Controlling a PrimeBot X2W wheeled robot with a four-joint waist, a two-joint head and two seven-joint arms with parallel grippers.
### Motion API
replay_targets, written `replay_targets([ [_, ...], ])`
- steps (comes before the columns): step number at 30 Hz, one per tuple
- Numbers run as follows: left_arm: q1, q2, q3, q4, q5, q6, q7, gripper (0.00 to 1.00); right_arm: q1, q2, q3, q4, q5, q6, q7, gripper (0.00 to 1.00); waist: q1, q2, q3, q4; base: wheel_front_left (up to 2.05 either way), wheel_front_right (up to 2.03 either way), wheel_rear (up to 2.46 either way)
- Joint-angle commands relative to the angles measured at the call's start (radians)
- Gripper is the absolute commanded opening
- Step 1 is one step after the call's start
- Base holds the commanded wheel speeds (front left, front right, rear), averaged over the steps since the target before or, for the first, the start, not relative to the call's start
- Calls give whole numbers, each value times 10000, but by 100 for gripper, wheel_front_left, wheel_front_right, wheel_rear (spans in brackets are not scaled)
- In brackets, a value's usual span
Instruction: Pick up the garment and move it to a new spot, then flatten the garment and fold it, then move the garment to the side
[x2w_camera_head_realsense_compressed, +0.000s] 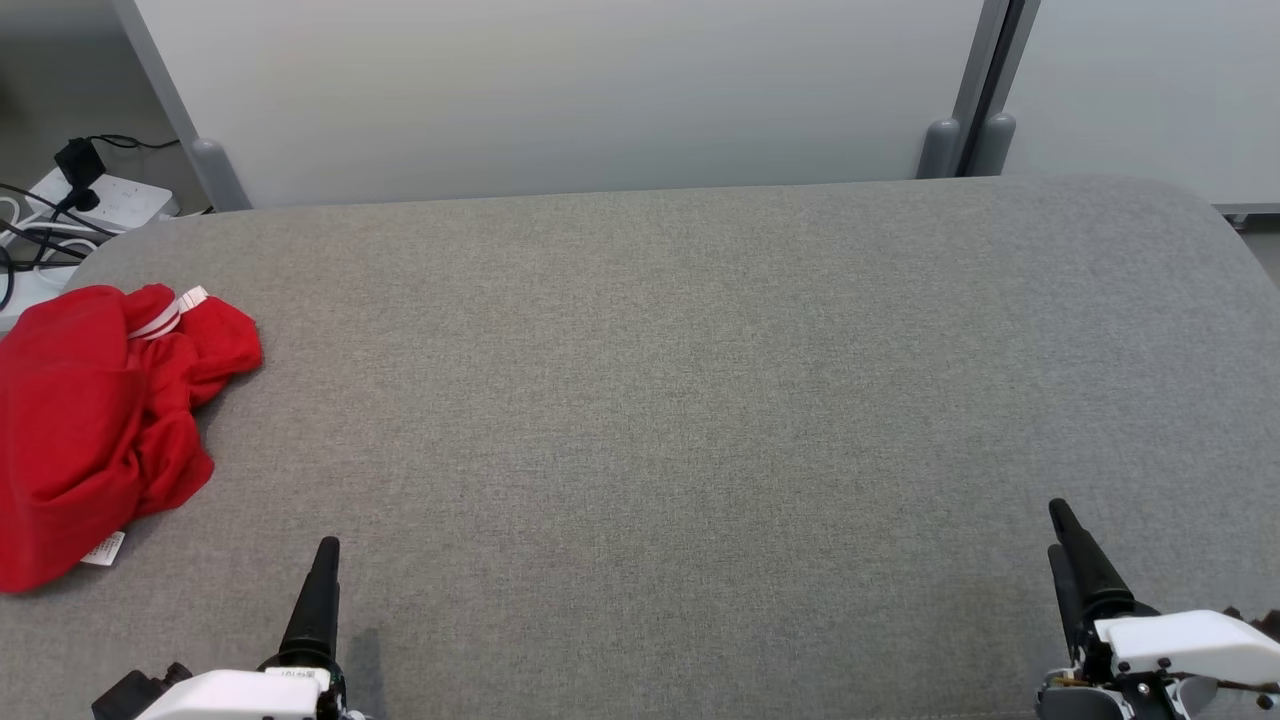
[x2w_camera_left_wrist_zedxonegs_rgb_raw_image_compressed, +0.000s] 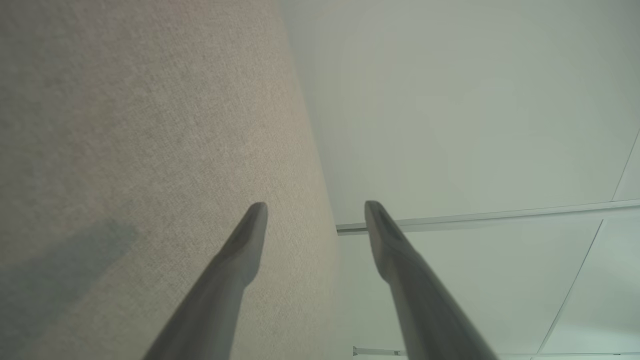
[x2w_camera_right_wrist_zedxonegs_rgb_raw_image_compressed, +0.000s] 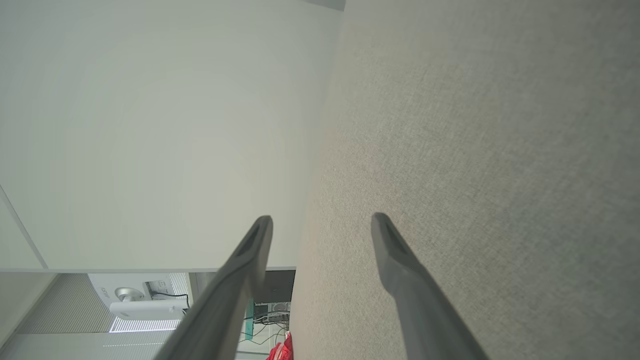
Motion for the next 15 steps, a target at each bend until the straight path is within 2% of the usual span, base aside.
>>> replay_targets([
  [1,-700,241,18,-165,455,-29,-111,100,-650,-242,155,-182,-423,37,-146,100,-3,0,3,-3,0,0,0],
  [15,-1082,373,-56,-22,2669,-38,-492,100,-1203,-336,527,132,-2355,43,-527,100,-3,0,48,-28,0,0,0],
])
